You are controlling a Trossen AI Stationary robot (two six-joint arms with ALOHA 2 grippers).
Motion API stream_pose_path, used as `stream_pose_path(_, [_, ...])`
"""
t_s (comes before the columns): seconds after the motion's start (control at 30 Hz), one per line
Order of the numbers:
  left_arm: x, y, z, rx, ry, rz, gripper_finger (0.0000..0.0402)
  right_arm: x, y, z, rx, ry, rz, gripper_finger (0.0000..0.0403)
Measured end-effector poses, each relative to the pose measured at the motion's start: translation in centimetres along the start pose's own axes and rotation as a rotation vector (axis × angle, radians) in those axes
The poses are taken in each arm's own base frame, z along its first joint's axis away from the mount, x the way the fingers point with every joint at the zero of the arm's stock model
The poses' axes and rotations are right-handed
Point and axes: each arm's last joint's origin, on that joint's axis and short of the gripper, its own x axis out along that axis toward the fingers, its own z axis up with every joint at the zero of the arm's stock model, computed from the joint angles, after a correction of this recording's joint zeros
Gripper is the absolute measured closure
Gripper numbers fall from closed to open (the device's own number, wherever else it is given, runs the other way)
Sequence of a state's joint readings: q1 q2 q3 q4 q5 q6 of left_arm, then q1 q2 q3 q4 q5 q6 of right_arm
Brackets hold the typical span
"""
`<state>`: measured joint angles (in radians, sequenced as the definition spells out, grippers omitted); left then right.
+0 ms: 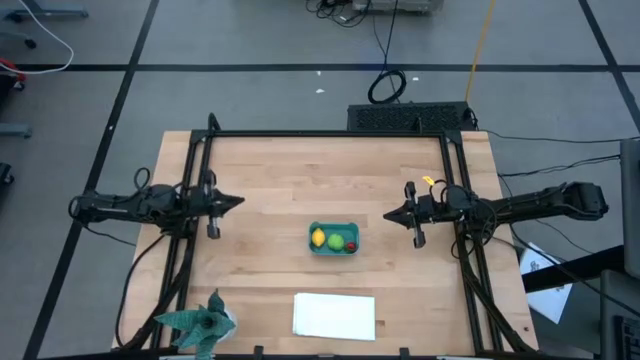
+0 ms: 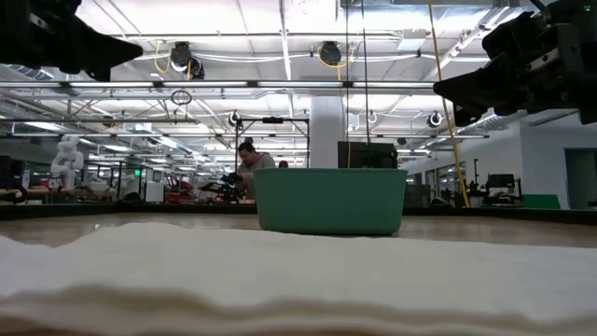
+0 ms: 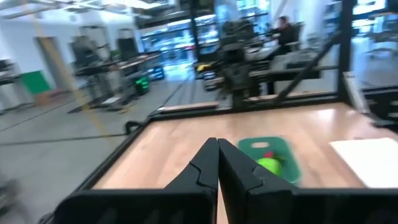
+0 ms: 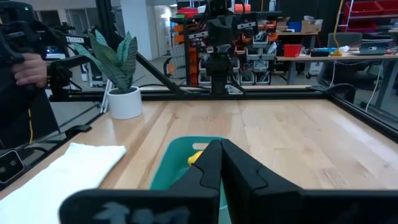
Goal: Pick and placing Produce into tupperware
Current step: Return to Home Position
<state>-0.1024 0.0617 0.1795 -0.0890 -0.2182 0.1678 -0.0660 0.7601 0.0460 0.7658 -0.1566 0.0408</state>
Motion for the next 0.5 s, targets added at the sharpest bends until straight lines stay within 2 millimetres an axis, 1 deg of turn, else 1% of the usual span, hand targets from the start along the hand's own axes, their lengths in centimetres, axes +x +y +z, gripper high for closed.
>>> stream_pose_path(0.1, [-0.1,-0.2,-0.1,0.01,-0.001,-0.062,0.0396,0.0,0.0,0.0,0.0,0.0,0.001,0.0403])
stream_pose_path(0.23, [-0.2,-0.3,-0.4,0.015,-0.023,-0.089,0.04,0.0,0.0,0.0,0.004,0.0,0.004,0.0403])
stream_pose_path(0.4, [0.1,-0.6,-0.9,0.017,-0.15,-0.101,0.0399,0.0,0.0,0.0,0.004,0.0,0.004,0.0403])
stream_pose_path(0.5, [0.3,-0.7,-1.4,0.013,-0.174,-0.097,0.0399,0.0,0.0,0.0,0.004,-0.002,0.004,0.0403])
